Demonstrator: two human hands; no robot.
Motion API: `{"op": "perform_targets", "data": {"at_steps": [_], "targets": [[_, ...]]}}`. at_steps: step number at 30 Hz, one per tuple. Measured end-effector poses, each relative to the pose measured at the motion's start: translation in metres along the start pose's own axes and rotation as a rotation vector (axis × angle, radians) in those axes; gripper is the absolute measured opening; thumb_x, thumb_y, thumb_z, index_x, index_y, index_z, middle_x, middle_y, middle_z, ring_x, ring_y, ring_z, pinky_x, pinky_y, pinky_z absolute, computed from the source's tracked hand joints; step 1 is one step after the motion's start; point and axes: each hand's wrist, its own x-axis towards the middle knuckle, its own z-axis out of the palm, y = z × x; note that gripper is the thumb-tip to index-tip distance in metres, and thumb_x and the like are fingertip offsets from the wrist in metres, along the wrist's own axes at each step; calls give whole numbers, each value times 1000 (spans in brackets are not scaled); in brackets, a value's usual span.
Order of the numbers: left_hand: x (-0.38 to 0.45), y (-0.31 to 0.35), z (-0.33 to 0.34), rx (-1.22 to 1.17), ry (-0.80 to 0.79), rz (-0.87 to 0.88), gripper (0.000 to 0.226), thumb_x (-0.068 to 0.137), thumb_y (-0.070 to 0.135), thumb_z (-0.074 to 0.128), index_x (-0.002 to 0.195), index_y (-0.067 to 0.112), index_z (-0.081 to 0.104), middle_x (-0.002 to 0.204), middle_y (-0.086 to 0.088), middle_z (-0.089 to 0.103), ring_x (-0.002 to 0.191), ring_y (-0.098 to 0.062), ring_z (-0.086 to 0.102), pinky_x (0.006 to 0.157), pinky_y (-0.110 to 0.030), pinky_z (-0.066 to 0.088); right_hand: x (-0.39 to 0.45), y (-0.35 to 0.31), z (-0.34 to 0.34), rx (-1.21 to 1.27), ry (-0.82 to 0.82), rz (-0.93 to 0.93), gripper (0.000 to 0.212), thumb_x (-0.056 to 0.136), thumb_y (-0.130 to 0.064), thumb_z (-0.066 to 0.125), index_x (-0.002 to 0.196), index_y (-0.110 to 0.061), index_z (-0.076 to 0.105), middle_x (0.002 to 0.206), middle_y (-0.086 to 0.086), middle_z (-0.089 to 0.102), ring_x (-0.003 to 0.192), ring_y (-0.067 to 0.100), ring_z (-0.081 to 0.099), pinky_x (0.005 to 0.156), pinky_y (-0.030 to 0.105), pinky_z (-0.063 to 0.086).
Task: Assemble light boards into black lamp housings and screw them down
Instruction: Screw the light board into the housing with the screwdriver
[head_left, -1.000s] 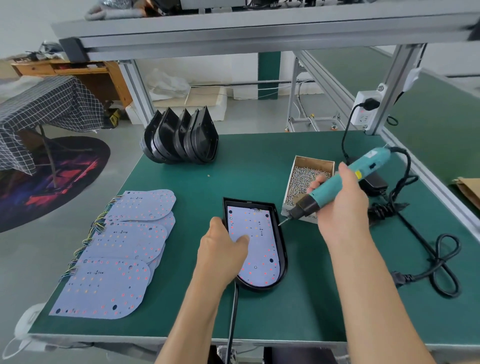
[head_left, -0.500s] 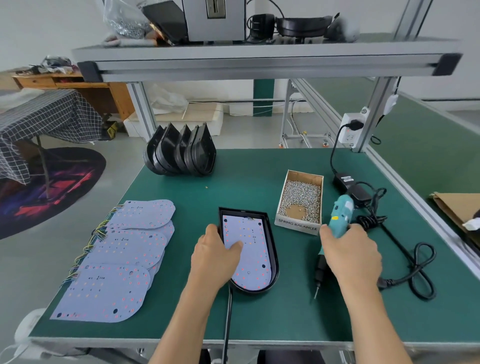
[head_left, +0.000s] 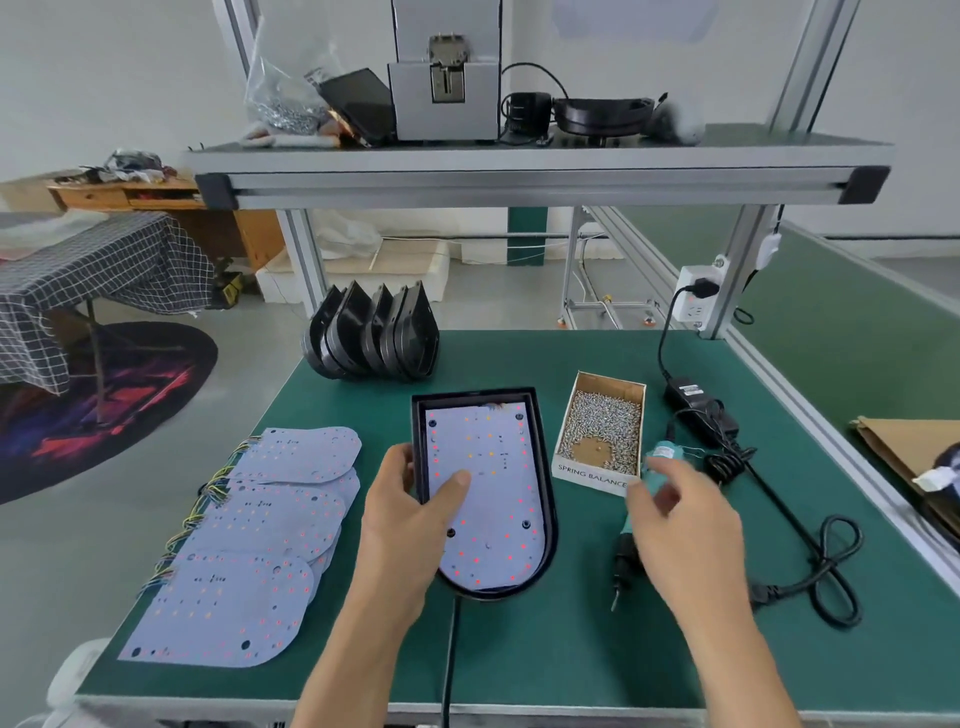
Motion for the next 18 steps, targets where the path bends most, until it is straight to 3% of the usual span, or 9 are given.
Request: {"op": "perform_targets", "data": {"at_steps": [2, 3, 4, 6, 8, 10, 13, 15, 18], "targets": [[-5, 15, -2, -133, -1, 16, 21, 92, 14, 78, 107, 25, 67, 103, 2, 79, 95, -25, 76, 81, -44, 62, -21, -14, 2, 289, -231, -75, 17, 95, -20, 72, 105, -33, 76, 87, -12, 74, 80, 6, 65, 78, 24, 51], [-7, 23, -3, -204, 10, 22, 26, 89, 15, 81, 110, 21, 67, 105, -1, 79, 97, -27, 76, 85, -46, 61, -35, -20, 4, 391, -383, -112, 20, 96, -18, 73, 105, -35, 77, 92, -14, 77, 86, 5, 69, 81, 20, 52], [-9, 31, -4, -263, 25, 35, 32, 84, 17, 83, 111, 18, 67, 107, -3, 79, 99, -28, 76, 86, -47, 61, -48, -26, 7, 465, -527, -150, 21, 96, -20, 72, 109, -36, 77, 100, -12, 79, 96, 7, 71, 89, 23, 54], [-15, 47, -4, -345, 34, 69, 38, 79, 20, 86, 112, 16, 67, 109, -4, 79, 100, -26, 76, 84, -45, 63, -76, -36, 13, 600, -764, -161, 25, 94, -26, 72, 118, -33, 73, 111, 0, 77, 106, 15, 68, 103, 41, 51], [-20, 62, -5, -415, 33, 107, 38, 78, 23, 85, 111, 16, 67, 110, -6, 79, 97, -24, 76, 81, -40, 64, -102, -41, 20, 641, -923, -140, 31, 94, -29, 71, 124, -38, 69, 111, 3, 77, 104, 23, 71, 102, 41, 52], [-24, 73, -7, -445, 33, 147, 36, 81, 22, 80, 114, 15, 67, 111, -7, 78, 97, -24, 76, 77, -36, 63, -122, -45, 26, 613, -945, -107, 31, 92, -33, 72, 120, -44, 70, 103, 2, 79, 95, 17, 74, 93, 27, 54], [-25, 88, -16, -466, 54, 181, 32, 86, 18, 76, 116, 14, 67, 114, -7, 78, 99, -26, 77, 74, -33, 62, -135, -40, 26, 517, -857, -87, 19, 86, -46, 72, 105, -45, 76, 93, -4, 78, 87, 11, 74, 89, 23, 54], [-23, 98, -25, -492, 81, 207, 32, 84, 20, 76, 115, 16, 69, 114, -6, 78, 99, -24, 77, 74, -33, 62, -134, -32, 19, 393, -844, -149, 11, 85, -55, 69, 93, -51, 76, 89, -19, 76, 90, -3, 71, 87, 13, 48], [-14, 110, -42, -506, 122, 260, 25, 86, 17, 75, 110, 20, 70, 115, -5, 78, 97, -20, 77, 74, -34, 63, -131, -22, 3, 297, -807, -180, 14, 86, -64, 65, 90, -54, 74, 93, -25, 74, 101, -4, 69, 87, 7, 43]]}}
